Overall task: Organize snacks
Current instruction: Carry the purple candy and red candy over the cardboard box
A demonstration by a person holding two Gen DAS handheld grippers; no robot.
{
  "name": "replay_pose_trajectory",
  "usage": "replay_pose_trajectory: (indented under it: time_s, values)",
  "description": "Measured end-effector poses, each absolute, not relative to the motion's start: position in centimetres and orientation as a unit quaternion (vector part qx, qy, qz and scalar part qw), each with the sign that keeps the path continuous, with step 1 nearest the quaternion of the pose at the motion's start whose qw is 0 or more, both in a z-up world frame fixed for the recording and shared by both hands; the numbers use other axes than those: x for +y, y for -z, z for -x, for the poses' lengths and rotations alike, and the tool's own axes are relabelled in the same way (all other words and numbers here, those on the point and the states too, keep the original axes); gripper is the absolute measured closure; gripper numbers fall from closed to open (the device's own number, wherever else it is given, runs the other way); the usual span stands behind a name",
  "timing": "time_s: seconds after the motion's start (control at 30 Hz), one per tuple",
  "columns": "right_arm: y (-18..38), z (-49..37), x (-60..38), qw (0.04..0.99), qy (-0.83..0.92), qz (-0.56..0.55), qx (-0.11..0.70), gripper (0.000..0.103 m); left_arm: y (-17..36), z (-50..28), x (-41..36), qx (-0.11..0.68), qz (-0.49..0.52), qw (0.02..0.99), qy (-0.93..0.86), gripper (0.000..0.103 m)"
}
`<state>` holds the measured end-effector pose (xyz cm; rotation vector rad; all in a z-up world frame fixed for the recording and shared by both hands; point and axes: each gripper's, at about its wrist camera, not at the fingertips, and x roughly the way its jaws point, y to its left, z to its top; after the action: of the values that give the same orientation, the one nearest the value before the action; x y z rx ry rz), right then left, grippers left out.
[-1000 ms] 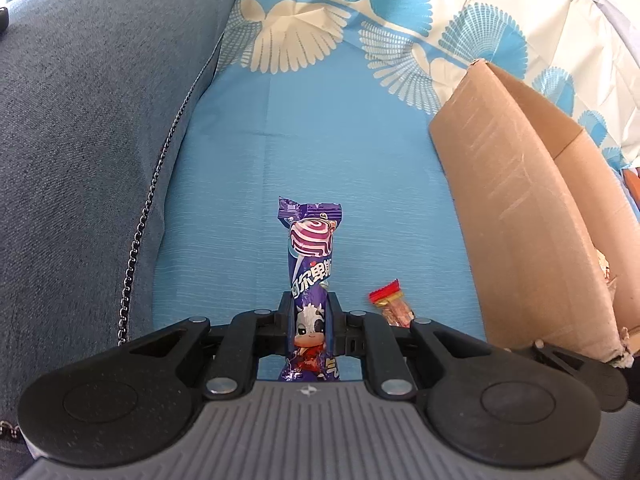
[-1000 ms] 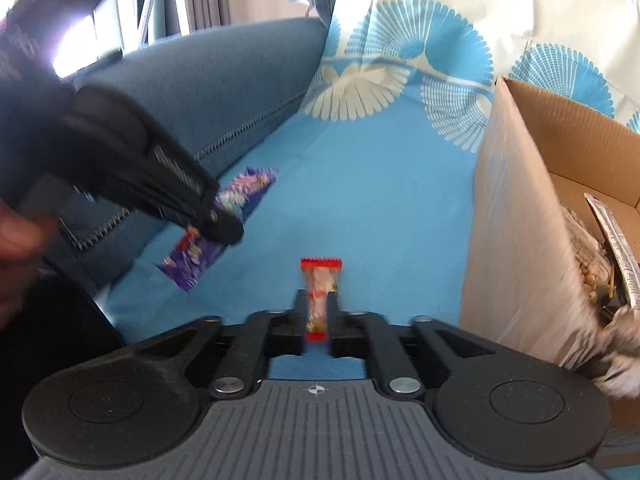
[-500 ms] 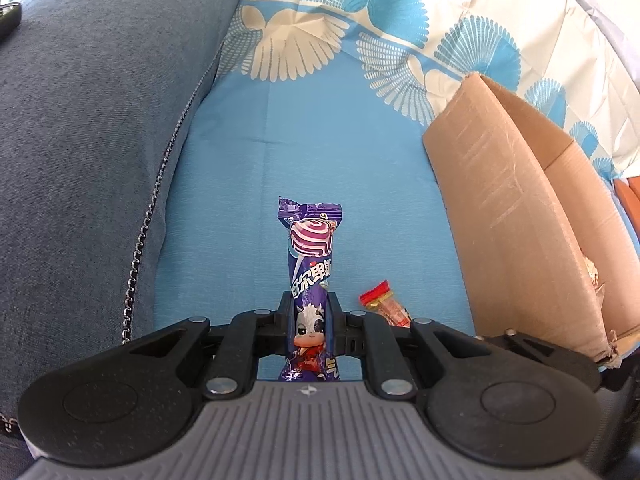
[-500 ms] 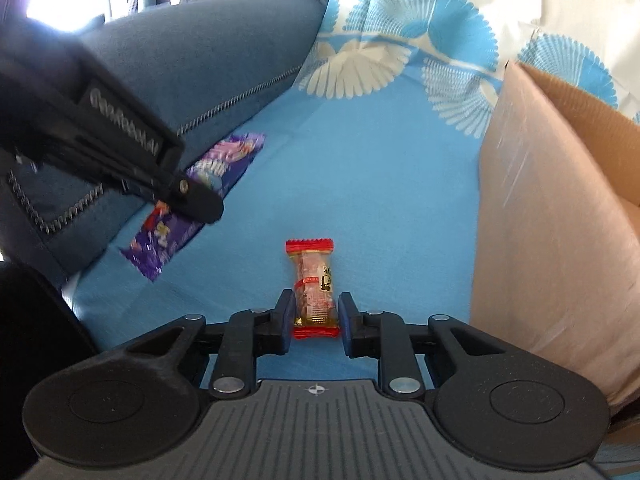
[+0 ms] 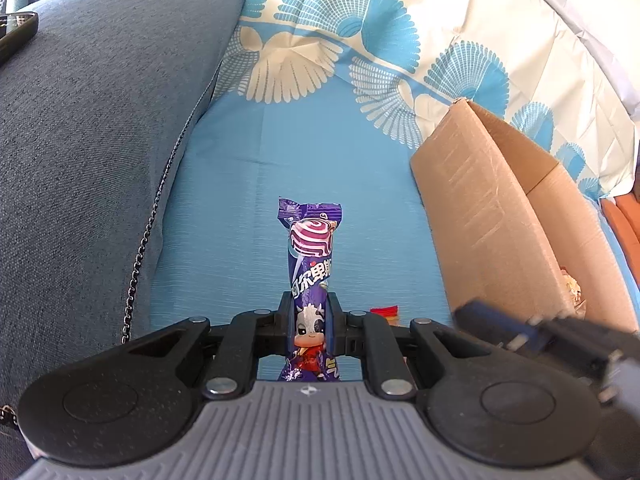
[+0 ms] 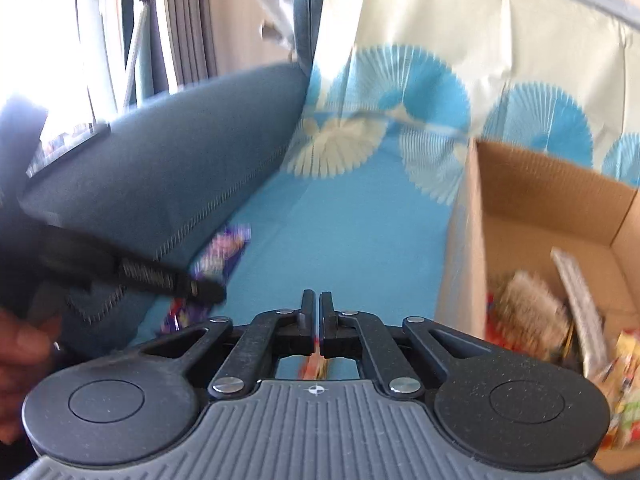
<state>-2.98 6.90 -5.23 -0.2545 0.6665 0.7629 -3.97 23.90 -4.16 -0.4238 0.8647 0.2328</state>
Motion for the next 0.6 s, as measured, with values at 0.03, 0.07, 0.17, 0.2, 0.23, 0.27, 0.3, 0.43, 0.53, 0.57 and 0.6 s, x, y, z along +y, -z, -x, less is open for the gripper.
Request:
replay_pose_trajectory:
  time_s: [0.03, 0.07, 0.17, 0.2, 0.23, 0.27, 0.3, 0.43, 0.53, 0.57, 0.6]
  values:
    - [5.8, 3.4, 6.9, 0.864, -0.364, 0.131, 0.321, 0.080, 4.1, 4.0, 23.9, 0.415, 0.205, 0.880, -0.111, 0.088]
    - [6.3, 3.8, 7.3, 0.865, -0.364, 0.150, 0.311, 0.070, 4.1, 4.1, 23.9, 0.414, 0.206, 0.879, -0.111, 0.088]
    - [7.8, 4.4, 8.3, 0.859, -0.361, 0.185, 0.311, 0.056, 4.1, 4.4, 24.0, 0.414, 0.208, 0.879, -0.111, 0.088]
    - [8.3, 4.6, 8.3, 0.857, -0.359, 0.184, 0.321, 0.056, 4.1, 4.4, 24.1, 0.414, 0.209, 0.879, -0.112, 0.088]
    - [8.8, 4.5, 8.4, 0.856, -0.353, 0.186, 0.328, 0.056, 4.1, 4.4, 24.1, 0.414, 0.210, 0.879, -0.112, 0.088]
    - [9.3, 4.4, 8.6, 0.856, -0.346, 0.190, 0.333, 0.056, 4.2, 4.2, 24.3, 0.413, 0.212, 0.878, -0.113, 0.088]
    - [9.7, 4.3, 8.8, 0.856, -0.341, 0.192, 0.338, 0.056, 4.2, 4.3, 24.3, 0.413, 0.213, 0.878, -0.112, 0.088]
    - [10.9, 3.1, 9.5, 0.853, -0.328, 0.182, 0.364, 0.056, 4.2, 4.0, 24.4, 0.414, 0.214, 0.878, -0.111, 0.088]
    - [11.7, 2.7, 9.9, 0.850, -0.328, 0.176, 0.373, 0.058, 4.3, 3.9, 24.5, 0.414, 0.216, 0.877, -0.110, 0.088]
    - [11.8, 2.8, 10.0, 0.848, -0.336, 0.174, 0.372, 0.068, 4.3, 3.9, 24.6, 0.414, 0.217, 0.877, -0.109, 0.088]
    - [11.7, 2.8, 10.2, 0.845, -0.344, 0.176, 0.370, 0.076, 4.4, 3.9, 24.6, 0.414, 0.218, 0.877, -0.109, 0.088]
